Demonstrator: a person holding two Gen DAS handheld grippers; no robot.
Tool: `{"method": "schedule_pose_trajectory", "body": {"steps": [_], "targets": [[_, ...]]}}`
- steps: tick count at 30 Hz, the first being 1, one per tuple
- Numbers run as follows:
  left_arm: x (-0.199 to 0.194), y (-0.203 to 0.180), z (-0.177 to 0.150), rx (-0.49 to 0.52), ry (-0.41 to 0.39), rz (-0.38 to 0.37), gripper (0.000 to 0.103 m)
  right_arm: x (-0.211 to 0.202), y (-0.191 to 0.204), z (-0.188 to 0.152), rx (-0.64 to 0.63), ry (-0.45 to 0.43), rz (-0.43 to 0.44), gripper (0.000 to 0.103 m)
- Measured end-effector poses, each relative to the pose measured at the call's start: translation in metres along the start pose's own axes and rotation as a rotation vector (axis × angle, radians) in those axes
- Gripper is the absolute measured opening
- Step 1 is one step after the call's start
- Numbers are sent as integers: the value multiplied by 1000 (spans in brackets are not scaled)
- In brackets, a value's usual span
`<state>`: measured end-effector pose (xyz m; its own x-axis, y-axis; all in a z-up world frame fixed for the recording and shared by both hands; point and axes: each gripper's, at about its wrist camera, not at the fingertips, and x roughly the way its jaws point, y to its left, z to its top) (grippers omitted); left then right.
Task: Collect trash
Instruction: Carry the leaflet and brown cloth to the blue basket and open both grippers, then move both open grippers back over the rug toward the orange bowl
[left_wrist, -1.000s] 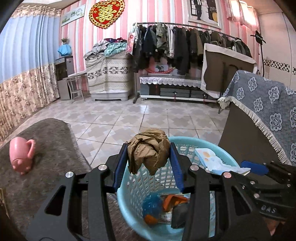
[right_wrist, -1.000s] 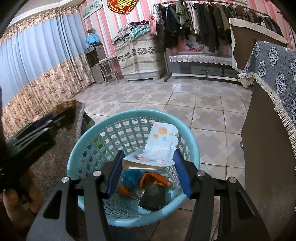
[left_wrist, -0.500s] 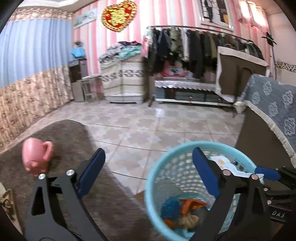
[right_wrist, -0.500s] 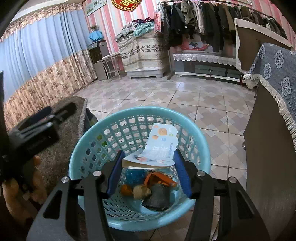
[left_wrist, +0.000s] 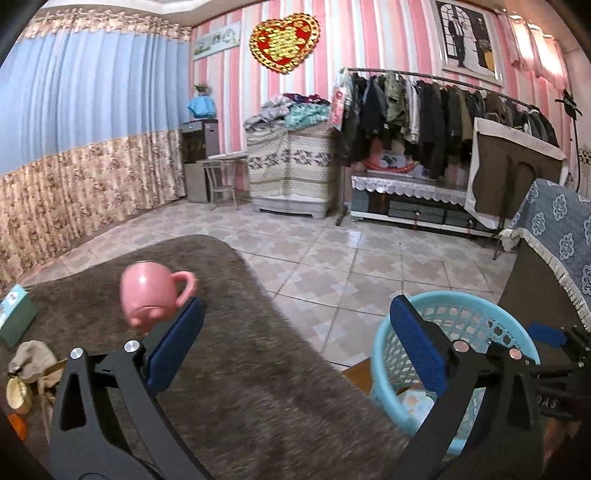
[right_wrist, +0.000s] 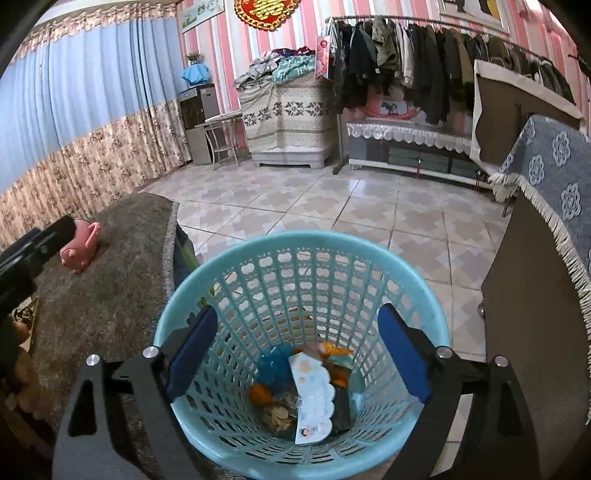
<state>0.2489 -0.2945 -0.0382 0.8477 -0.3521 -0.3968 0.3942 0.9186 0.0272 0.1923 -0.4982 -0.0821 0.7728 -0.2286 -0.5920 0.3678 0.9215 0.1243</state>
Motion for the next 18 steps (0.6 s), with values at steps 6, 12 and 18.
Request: {"method": "schedule_pose_trajectory", "body": {"steps": [6,12,18], "targets": [[-28,32,0,-49,-11,50,98,-17,20,3,-47,-59,0,95],[-58,61,-6,-75,-31,131,98,-36,42,5,-58,-118,41,96],[-87,95,-15,-114,-36,200,98,-54,78,0,-94,-171,108,96]]}}
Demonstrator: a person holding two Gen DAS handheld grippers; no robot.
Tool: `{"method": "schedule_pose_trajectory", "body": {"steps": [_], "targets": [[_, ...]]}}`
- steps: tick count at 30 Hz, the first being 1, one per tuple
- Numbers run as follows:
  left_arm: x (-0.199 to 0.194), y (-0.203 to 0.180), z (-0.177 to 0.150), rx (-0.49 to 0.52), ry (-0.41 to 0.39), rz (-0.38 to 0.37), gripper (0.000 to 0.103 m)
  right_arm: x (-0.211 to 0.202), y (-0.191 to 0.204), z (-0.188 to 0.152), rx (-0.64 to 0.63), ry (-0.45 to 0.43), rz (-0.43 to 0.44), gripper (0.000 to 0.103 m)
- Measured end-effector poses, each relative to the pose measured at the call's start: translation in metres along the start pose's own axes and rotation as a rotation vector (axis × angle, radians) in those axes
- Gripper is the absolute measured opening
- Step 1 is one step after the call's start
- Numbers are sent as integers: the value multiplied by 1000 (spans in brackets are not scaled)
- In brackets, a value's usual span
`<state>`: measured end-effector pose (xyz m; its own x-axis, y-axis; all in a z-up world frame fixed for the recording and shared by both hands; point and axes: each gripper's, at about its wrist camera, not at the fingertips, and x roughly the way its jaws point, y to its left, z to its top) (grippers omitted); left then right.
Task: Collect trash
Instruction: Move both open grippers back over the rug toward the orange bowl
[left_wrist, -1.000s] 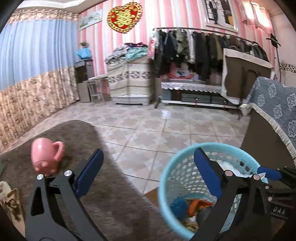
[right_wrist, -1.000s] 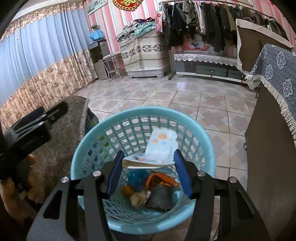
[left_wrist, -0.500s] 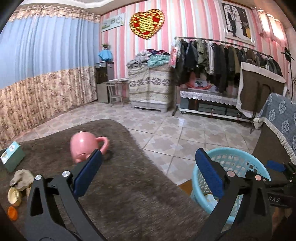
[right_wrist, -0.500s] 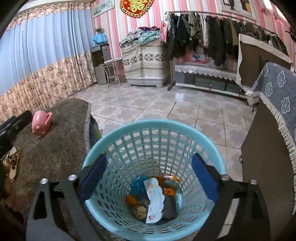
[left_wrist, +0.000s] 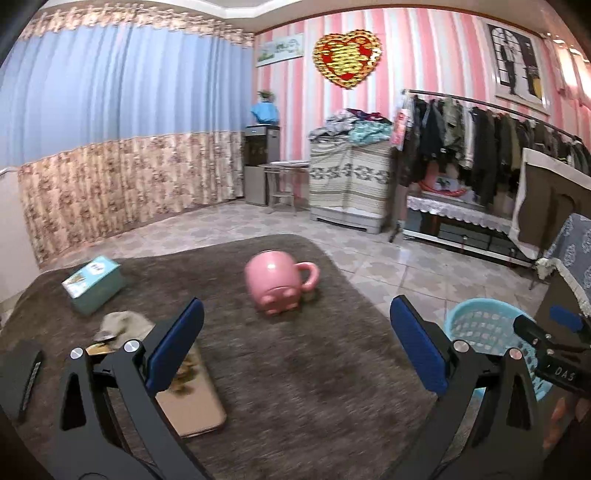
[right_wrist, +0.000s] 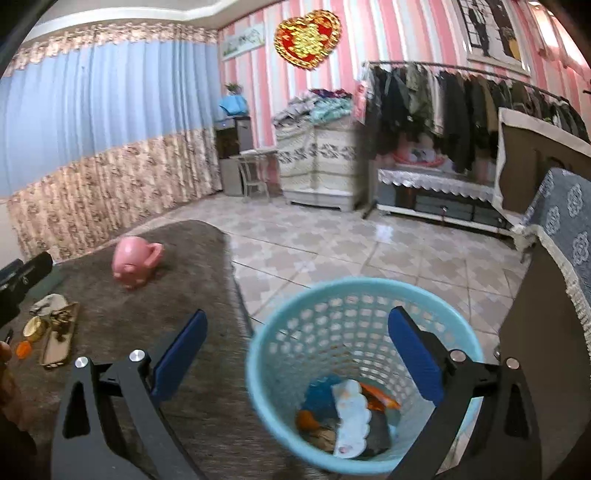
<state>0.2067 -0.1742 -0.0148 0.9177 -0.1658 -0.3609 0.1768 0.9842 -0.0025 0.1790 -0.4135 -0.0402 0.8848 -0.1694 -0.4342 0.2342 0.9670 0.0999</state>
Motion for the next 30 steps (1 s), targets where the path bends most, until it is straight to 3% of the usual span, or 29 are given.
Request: {"method": "schedule_pose_trajectory", "body": {"steps": [7,17,22,30], "targets": [[-31,45,-9,-9,-13,99,98,-6,57,-6,-93,-8,114,96],[-54,121,-24,-96,10,209,98,-10,118,-16,-201,-9,184,96],[-56,142,-37,-79,28,264,98,-1,135,-19,-218,12,204,96],[-52,168,-55,-107,64,290,98,8,151,-22,-221,30,221,96]]}}
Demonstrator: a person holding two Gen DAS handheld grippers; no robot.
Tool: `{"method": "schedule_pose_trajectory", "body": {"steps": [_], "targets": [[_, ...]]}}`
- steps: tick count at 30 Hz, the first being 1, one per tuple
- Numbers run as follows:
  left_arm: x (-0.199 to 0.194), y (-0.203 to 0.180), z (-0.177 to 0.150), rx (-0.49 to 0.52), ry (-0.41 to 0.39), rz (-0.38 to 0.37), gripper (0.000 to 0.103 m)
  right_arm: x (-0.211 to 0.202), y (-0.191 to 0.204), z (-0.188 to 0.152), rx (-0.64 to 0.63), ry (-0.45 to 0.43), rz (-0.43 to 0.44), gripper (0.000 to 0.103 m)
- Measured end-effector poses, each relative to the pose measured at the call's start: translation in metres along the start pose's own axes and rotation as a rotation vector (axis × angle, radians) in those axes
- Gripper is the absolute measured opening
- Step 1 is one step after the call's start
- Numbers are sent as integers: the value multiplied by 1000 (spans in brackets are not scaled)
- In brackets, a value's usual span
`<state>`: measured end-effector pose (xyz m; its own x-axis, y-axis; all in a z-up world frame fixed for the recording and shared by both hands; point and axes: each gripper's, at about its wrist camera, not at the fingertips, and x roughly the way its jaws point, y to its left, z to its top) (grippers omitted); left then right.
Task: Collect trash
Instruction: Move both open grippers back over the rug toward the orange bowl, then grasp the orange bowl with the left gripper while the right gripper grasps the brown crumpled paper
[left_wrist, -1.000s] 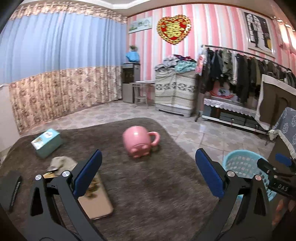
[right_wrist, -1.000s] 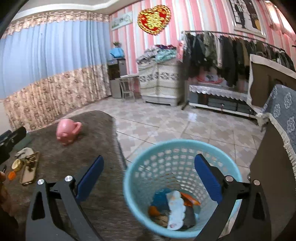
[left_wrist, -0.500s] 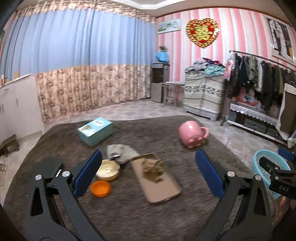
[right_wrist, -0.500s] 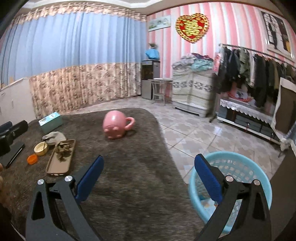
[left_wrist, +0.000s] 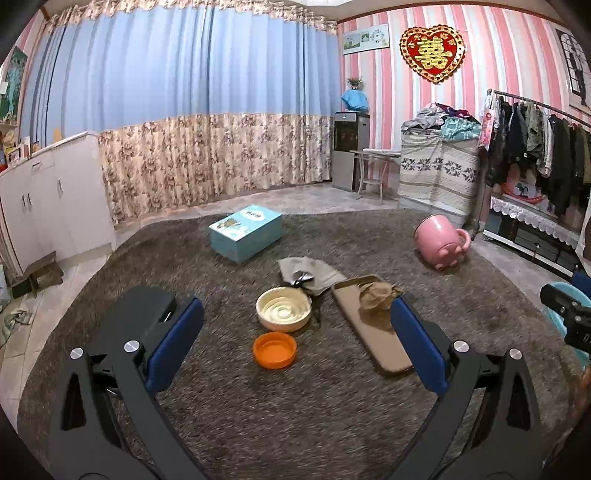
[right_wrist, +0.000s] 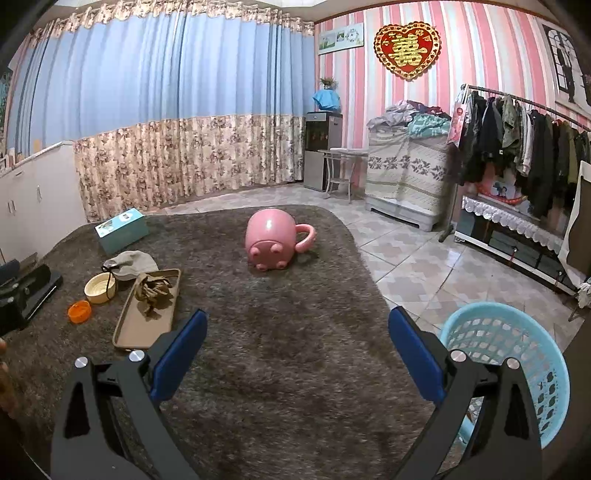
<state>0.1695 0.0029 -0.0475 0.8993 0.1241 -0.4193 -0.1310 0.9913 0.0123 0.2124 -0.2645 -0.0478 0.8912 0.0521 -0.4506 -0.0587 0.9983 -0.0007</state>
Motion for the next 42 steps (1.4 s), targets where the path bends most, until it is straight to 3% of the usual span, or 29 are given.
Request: {"method": "schedule_pose_trajectory", "body": {"steps": [15,28,34,36,39,42], "targets": [[23,18,-21,-12,88,17,98,28,9,-4,37,51,25,97],[74,23,-28,-51,287,-5,97,47,31,-9,-4,98,46,97],[101,24,-32,-70,396,-52,69,50,44,-10,-12,108,67,96],[102,23,-31,-68,390,-63,61,53,52,-9,-10,116,80,96],[102,22,-29,-52,381,-95,39,58,65,-9,-24,132,102,96],[99,27,-27,-51,367,-119,39,62,80,-9,-48,143,138,96]]}}
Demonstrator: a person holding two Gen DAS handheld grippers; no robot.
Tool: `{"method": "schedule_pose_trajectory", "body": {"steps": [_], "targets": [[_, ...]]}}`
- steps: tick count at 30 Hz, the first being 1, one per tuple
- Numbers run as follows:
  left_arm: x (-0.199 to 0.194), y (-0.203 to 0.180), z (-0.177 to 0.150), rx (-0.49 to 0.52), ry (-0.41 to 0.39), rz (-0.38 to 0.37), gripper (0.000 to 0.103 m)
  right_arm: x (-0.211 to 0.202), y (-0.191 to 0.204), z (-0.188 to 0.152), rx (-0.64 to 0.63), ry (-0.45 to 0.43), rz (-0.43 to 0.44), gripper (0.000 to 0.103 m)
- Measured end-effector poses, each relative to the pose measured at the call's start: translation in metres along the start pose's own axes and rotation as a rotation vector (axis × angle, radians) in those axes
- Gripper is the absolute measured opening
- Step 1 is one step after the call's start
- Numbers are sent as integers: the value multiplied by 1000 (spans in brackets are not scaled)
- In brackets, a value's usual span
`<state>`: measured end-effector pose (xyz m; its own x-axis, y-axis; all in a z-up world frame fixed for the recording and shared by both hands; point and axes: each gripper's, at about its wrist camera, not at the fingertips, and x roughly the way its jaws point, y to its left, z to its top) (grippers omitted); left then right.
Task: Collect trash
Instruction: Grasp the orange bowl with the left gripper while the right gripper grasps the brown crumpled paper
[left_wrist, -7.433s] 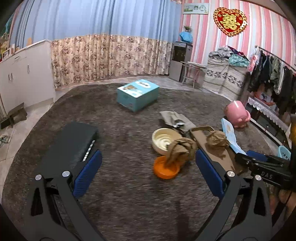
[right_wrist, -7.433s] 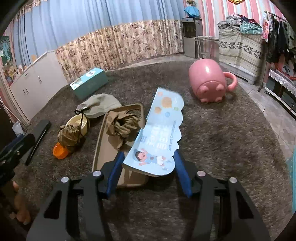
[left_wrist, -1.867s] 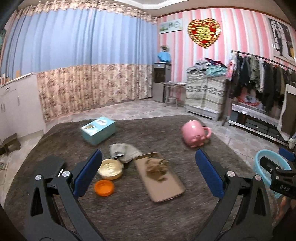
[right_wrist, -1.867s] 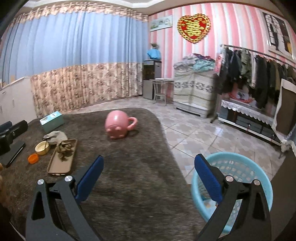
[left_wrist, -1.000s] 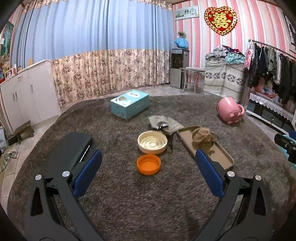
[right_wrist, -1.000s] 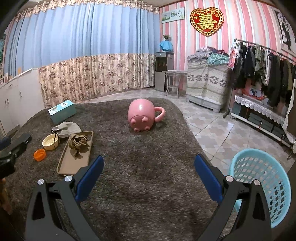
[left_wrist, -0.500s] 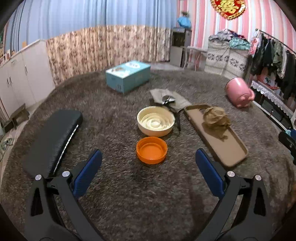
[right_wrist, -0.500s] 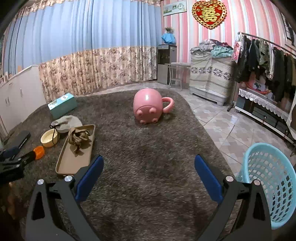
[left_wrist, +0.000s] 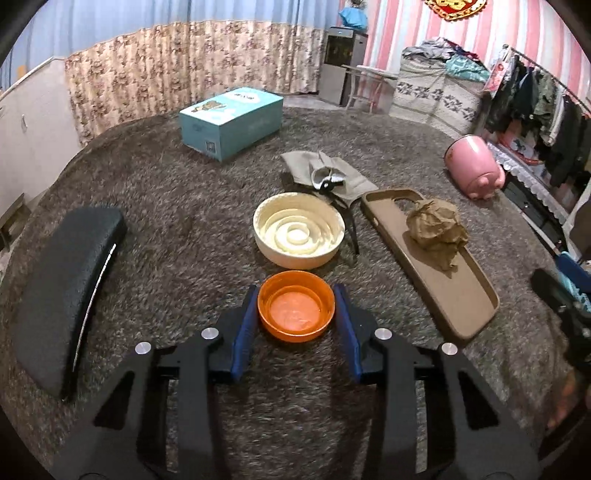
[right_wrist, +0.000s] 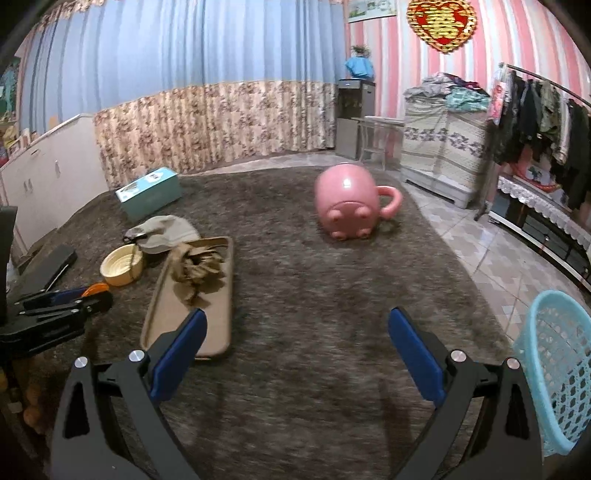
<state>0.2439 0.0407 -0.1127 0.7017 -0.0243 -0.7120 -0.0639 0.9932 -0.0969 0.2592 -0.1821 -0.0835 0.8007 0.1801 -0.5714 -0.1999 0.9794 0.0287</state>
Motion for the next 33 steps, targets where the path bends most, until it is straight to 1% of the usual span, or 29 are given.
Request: {"method": "schedule_pose_trajectory", "body": {"steps": [2,4,6,7,10,11,13,16,18,20,21,23,25,28,30,32,33], "targets": [[-7,5,2,8,-31,9,39,4,9,1,-25,14,25,96],[-15,12,5,19,-73,34,39,8,15,4,-36,23,43,96],[-25,23,8,20,-140,81,39,11,20,11,-25,17,80,96],[-28,30,10,8,-167,99,39,14,24,16,-20,15,94,96],[-33,49,14,-50,-233,154,39,29,38,25,-45,22,99,96],[-33,53,13,-67,-244,164,39,33,41,27,-47,25,102,96],[-30,60,10,-98,-242,167,39,43,49,28,-44,44,126,96],[-27,65,9,-126,-242,170,39,51,56,30,-58,57,131,94],[-26,67,8,-127,-238,168,39,56,61,31,-66,69,143,85],[-24,67,7,-115,-231,168,39,64,64,31,-67,95,169,66],[-23,66,7,-109,-230,168,39,66,66,29,-74,109,176,62],[-23,64,7,-101,-231,171,39,68,69,28,-87,118,182,47],[-23,63,6,-101,-230,173,39,63,70,28,-96,102,181,43],[-22,62,6,-100,-227,176,39,55,65,29,-86,81,192,27],[-22,63,6,-95,-229,178,39,42,55,31,-62,51,193,26],[-22,59,6,-79,-232,184,39,32,45,32,-46,32,193,19],[-22,57,5,-71,-233,189,39,28,41,33,-41,24,189,17]]}}
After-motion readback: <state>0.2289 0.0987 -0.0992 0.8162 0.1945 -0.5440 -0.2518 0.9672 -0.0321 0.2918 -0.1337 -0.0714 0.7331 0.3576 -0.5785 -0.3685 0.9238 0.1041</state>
